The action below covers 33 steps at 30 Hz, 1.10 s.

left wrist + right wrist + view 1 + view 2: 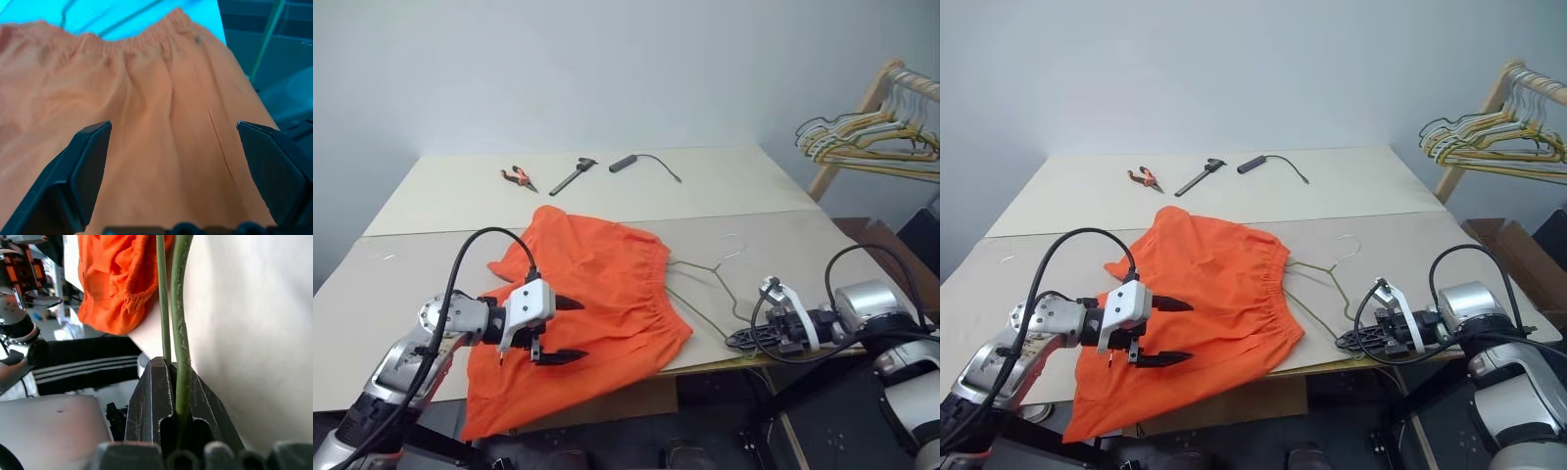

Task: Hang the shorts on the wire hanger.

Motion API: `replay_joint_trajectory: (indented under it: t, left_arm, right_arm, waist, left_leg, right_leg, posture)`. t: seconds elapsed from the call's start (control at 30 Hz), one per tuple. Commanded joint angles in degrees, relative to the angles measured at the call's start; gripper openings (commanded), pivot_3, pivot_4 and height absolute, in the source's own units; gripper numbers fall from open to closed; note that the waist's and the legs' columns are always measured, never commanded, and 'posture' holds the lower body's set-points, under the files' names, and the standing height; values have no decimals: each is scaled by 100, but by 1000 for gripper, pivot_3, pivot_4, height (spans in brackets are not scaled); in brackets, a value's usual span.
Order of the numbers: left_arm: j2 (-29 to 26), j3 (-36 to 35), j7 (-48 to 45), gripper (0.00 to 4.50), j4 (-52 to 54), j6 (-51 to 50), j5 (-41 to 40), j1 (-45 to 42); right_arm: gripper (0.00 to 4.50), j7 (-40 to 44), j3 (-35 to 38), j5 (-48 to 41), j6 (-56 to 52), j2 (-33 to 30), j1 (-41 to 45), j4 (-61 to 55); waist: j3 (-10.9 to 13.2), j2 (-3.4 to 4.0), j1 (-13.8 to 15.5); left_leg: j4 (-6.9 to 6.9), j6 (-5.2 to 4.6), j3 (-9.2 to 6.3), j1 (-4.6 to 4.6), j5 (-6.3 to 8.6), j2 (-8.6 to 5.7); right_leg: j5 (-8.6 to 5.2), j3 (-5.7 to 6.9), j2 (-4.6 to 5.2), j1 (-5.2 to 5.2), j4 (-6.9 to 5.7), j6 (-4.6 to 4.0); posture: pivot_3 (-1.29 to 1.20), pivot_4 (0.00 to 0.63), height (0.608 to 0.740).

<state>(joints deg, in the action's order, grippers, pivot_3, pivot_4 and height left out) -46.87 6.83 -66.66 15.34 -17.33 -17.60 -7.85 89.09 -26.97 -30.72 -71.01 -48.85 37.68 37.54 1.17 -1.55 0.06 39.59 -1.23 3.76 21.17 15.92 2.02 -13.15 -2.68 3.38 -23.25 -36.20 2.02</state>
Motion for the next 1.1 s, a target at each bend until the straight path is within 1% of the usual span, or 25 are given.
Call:
replay_joint_trajectory:
  t: [0.03, 0.17, 0.43, 0.5, 0.7, 0.9, 1.1]
  left_arm:
    - [-37, -97, 27, 4463, 189, 61, -32, 8]
    - [15, -2, 5, 4463, 57, 92, 22, -127]
    - [129, 152, -39, 4463, -142, 156, 115, -408]
    - [137, 157, -30, 4463, -156, 177, 136, -397]
    - [108, 74, 34, 4463, -66, 155, 136, -263]
    - [75, 59, 93, 4463, 58, 112, 144, -172]
    - [65, 42, 147, 4463, 139, 80, 143, -100]
  right_arm:
    - [0, 341, 24, -279, -110, -311, -375, -484]
    - [0, 341, 160, -519, -360, -598, -607, -1026]
    - [0, 340, 219, -757, -838, -732, -273, -1334]
    - [0, 325, 191, -739, -914, -647, -90, -1240]
    - [0, 308, 97, -625, -813, -312, 254, -831]
    - [0, 216, 43, -103, -227, 386, 720, 237]
    - [0, 272, 262, 284, 323, 807, 1096, 1064]
  waist:
    - [-1, 1, 91]
    - [-5, 14, 161]
    - [-6, 16, 107]
    - [-5, 16, 68]
    - [-6, 16, 73]
    - [-6, 16, 78]
    - [-5, 18, 121]
  left_leg:
    - [0, -1, 3, 2, 1, 0]
    - [5, -4, 9, 11, 3, -3]
    - [8, -7, 9, 11, 6, -2]
    - [8, -9, 8, 12, 7, -2]
    - [9, -9, 5, 11, 7, -2]
    - [11, -10, 6, 16, 7, -2]
    - [10, -10, 5, 19, 7, -2]
  right_leg:
    - [-1, 5, 1, 0, 1, -1]
    - [-4, 10, 7, -4, 0, 0]
    - [-7, 13, 4, -2, 4, 0]
    - [-7, 12, 4, -2, 4, -1]
    - [-7, 17, 4, 1, 5, -1]
    - [-6, 16, 4, -1, 2, -2]
    - [-7, 19, 5, -3, 3, -1]
  posture:
    - [79, 0, 740]
    - [55, 0, 740]
    - [48, 0, 740]
    - [55, 0, 740]
    - [76, 0, 740]
    - [96, 0, 740]
    - [105, 0, 740]
